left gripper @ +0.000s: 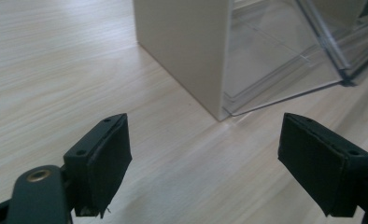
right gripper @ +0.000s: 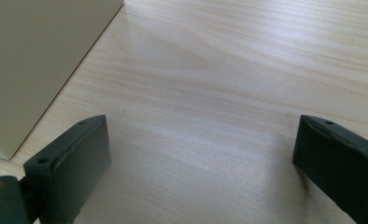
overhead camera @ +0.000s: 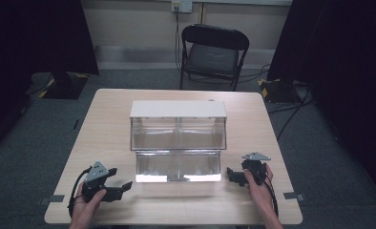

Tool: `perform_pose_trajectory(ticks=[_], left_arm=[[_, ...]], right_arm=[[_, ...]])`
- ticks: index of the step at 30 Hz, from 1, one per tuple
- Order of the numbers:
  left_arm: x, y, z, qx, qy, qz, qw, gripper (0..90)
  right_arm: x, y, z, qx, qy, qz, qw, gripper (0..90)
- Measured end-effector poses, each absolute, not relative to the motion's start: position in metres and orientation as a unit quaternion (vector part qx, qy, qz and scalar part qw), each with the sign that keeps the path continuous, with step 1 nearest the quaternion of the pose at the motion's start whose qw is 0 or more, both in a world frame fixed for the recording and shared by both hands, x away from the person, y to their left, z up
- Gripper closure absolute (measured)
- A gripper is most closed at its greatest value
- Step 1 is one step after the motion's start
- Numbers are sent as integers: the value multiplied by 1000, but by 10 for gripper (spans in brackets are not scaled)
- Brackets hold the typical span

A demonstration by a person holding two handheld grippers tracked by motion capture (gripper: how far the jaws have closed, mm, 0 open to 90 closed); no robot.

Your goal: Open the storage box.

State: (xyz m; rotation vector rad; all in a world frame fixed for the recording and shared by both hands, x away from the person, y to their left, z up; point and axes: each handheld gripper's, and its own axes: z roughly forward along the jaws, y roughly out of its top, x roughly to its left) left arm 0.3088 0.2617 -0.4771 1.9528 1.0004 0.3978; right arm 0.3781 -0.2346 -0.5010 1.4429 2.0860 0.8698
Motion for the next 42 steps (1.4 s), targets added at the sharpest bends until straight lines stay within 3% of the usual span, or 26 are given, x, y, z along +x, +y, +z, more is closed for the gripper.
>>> perform_pose_trajectory(ticks=[23, 28, 42], left_arm=[[312, 240, -477, 793, 362, 151, 466, 160], [313, 238, -478, 776, 371, 126, 495, 161], [312, 235, -477, 779, 357, 142, 497, 159]], right_arm=[[378, -235, -501, 524, 758, 316, 228, 32], [378, -235, -501, 524, 758, 316, 228, 32], [378, -235, -501, 524, 757, 316, 228, 33]])
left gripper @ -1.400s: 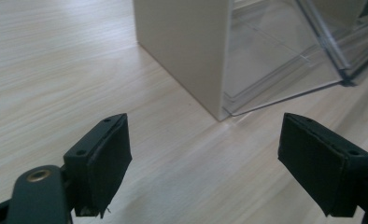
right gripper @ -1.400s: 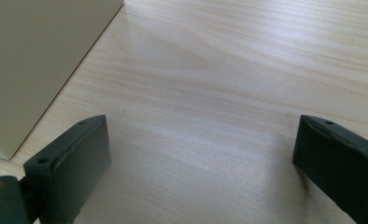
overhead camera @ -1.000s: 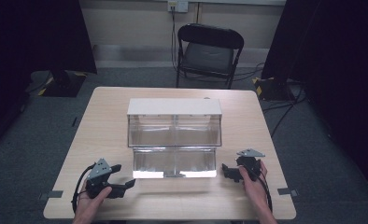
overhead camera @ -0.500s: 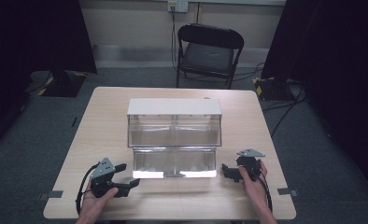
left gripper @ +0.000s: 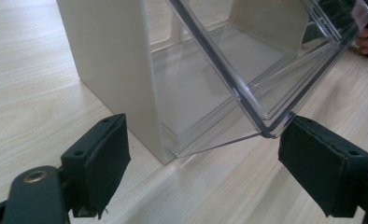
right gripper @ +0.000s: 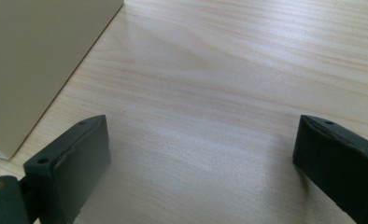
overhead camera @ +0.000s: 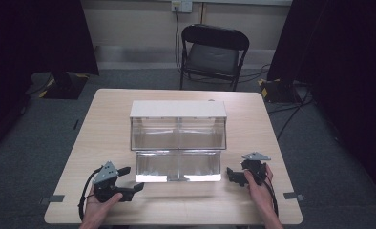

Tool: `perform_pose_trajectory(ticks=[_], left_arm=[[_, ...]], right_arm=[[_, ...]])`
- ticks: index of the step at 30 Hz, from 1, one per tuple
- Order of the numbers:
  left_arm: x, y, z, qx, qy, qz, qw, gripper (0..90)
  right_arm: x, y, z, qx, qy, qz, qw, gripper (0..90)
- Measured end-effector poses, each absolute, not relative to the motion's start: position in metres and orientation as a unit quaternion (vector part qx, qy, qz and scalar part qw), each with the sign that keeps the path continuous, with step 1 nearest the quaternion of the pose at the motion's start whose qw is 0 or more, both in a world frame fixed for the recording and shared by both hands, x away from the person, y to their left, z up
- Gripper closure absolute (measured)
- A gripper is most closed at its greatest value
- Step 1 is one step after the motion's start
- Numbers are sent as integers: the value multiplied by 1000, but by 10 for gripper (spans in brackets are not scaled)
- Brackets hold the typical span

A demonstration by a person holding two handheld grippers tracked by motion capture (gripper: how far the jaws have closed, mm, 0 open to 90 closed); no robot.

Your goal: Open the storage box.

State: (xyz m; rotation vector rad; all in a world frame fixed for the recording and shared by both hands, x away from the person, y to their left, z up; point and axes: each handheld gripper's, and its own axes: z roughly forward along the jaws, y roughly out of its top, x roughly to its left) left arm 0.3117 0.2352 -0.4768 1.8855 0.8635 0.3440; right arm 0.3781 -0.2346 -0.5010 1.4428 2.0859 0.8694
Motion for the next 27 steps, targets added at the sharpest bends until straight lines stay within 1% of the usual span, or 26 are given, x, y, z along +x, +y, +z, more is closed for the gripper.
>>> perform_pose_trajectory(ticks=[14, 27], left_arm=[[311, 234, -476, 779, 354, 141, 498, 182], [312, 233, -477, 778, 354, 125, 505, 205]], right_arm=[[378, -235, -501, 524, 757, 316, 228, 32], [378, -235, -501, 524, 757, 316, 228, 32]])
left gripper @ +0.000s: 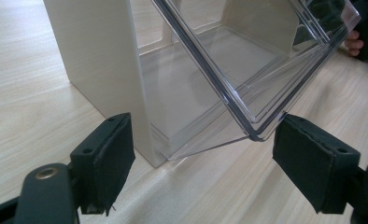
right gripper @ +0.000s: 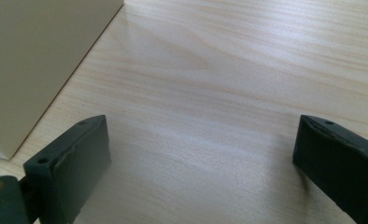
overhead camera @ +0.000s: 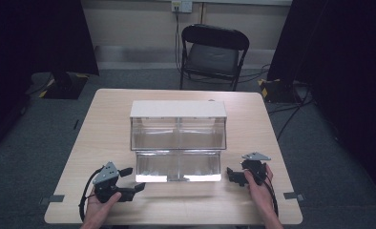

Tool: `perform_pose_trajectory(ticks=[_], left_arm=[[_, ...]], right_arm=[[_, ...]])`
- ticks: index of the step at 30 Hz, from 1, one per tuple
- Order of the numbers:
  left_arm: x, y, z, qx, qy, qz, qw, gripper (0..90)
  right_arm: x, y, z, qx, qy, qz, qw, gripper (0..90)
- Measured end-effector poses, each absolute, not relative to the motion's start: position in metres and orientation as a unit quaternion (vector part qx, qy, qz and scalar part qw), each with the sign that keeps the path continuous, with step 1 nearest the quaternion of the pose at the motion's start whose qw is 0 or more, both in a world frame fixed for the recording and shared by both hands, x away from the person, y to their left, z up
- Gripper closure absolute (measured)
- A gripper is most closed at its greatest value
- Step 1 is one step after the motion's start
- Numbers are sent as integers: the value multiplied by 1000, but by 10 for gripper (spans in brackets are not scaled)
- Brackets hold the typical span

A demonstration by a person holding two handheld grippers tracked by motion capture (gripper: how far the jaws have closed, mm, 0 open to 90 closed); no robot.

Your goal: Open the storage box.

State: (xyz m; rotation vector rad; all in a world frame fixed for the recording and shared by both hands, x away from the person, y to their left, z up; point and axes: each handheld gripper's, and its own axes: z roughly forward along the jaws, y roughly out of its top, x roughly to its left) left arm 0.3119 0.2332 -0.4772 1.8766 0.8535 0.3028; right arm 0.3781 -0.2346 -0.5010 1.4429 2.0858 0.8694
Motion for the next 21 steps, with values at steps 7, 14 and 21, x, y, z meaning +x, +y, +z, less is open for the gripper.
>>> perform_pose_trajectory(ticks=[7, 14, 21], left_arm=[[313, 234, -477, 773, 348, 112, 518, 208], [313, 233, -477, 773, 349, 113, 517, 203], [313, 233, -475, 772, 345, 110, 522, 193]], right_arm=[[378, -235, -501, 524, 757, 316, 228, 32], [378, -235, -501, 524, 758, 316, 228, 32], [378, -235, -501, 524, 757, 316, 228, 32]])
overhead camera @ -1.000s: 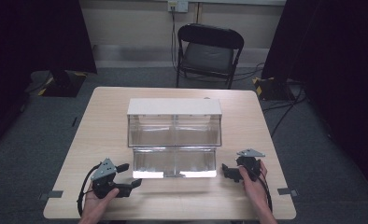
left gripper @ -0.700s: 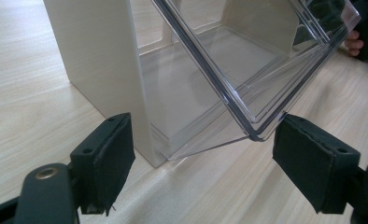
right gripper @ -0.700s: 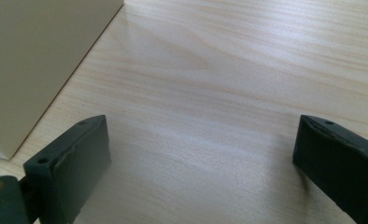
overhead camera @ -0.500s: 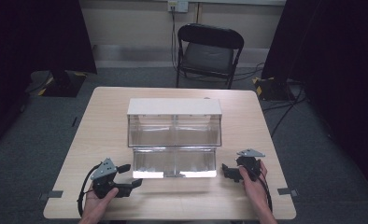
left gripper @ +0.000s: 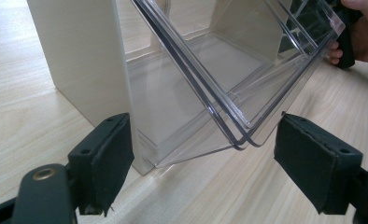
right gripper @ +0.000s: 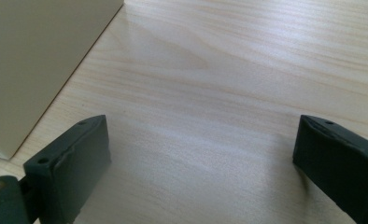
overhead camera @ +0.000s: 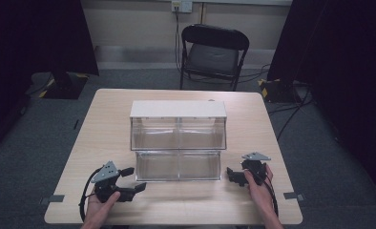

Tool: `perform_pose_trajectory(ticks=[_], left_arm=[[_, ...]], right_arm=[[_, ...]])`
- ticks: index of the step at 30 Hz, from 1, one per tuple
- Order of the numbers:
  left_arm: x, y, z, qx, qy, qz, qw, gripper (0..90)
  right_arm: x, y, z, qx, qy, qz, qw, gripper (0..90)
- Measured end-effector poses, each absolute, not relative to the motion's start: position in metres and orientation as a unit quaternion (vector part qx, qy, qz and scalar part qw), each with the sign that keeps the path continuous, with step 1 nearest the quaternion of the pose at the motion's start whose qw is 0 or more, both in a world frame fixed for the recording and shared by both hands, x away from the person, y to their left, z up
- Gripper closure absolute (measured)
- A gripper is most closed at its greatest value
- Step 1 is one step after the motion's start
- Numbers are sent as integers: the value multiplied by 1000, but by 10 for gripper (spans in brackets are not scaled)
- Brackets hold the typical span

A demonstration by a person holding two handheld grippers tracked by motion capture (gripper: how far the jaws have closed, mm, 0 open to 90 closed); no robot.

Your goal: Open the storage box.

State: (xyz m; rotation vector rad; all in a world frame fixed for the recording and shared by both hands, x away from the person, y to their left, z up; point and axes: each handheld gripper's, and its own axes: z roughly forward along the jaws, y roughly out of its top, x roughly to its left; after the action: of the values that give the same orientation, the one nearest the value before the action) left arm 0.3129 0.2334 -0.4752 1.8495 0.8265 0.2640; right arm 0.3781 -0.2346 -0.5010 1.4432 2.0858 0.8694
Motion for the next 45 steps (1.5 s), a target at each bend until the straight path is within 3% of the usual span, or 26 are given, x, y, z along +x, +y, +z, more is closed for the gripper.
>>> perform_pose_trajectory(ticks=[11, 45], left_arm=[[312, 232, -470, 774, 336, 118, 524, 157], [316, 242, -460, 743, 352, 133, 554, 161]], right_arm=[[378, -235, -501, 524, 758, 316, 228, 32], [378, -235, -501, 524, 757, 316, 228, 32]])
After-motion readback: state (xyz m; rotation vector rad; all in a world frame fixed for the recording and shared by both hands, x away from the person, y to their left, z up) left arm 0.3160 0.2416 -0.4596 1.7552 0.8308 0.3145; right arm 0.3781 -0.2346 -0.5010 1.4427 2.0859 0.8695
